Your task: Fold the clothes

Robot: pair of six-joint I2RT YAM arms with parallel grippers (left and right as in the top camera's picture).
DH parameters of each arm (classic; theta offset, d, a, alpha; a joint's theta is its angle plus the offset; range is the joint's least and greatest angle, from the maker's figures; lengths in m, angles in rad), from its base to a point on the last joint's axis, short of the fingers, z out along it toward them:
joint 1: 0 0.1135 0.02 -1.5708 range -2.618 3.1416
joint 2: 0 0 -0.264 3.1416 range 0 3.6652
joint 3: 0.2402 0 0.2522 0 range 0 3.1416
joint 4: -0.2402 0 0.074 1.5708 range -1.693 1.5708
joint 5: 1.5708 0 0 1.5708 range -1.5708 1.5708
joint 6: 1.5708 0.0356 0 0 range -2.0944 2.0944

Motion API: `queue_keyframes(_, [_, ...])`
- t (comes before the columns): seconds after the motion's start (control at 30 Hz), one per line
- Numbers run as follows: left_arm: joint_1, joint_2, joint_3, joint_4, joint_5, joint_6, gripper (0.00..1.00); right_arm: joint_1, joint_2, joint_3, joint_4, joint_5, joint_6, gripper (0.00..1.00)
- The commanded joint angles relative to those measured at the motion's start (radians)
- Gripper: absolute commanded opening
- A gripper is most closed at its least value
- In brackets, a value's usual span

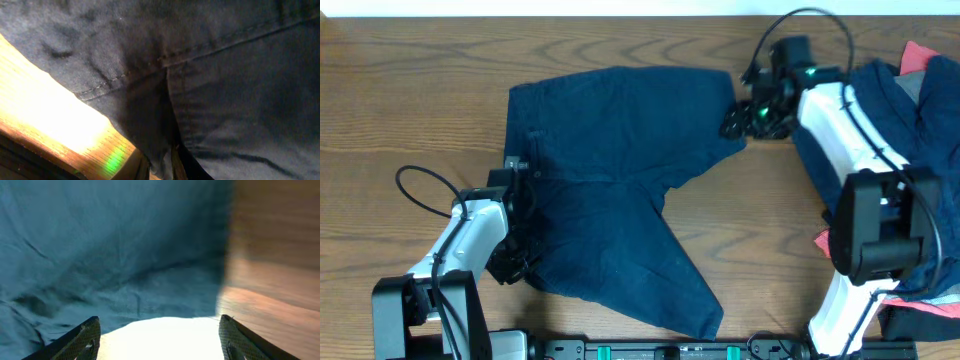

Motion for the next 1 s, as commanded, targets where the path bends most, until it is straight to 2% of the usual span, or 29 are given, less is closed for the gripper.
queue_keyframes(0.0, [-0.001,-0.008,0.000,-0.001,-0.001,0.006,0.17,0.029,0.035,-0.089,0.093,-0.002,-0.034,0.74])
queue_keyframes(0.2, [-0.001,-0.008,0.000,-0.001,-0.001,0.006,0.17,0.048,0.035,-0.203,0.298,0.022,-0.034,0.78])
queue_keyframes(0.33, [-0.001,-0.008,0.000,0.000,-0.001,0.006,0.17,0.060,0.035,-0.224,0.323,0.021,-0.034,0.72])
queue_keyframes(0.37, [-0.001,-0.008,0.000,0.000,-0.001,0.006,0.17,0.061,0.035,-0.224,0.321,0.022,-0.034,0.65])
queue_keyframes(0.47, [-0.001,-0.008,0.000,0.007,-0.001,0.006,0.17,0.062,0.035,-0.224,0.321,0.027,-0.034,0.34])
queue_keyframes(0.57, [-0.001,-0.008,0.000,0.007,-0.001,0.006,0.17,0.059,0.035,-0.224,0.301,0.083,-0.032,0.20])
queue_keyframes(0.63, [-0.001,-0.008,0.000,0.008,-0.001,0.006,0.17,0.052,0.034,-0.223,0.269,0.196,0.019,0.13])
queue_keyframes(0.77, [-0.001,-0.008,0.000,0.021,0.042,0.006,0.17,0.024,0.029,-0.187,0.174,0.355,0.141,0.15])
queue_keyframes(0.97, [-0.001,-0.008,0.000,0.081,0.143,0.006,0.17,0.007,-0.008,-0.043,0.069,0.354,0.119,0.29])
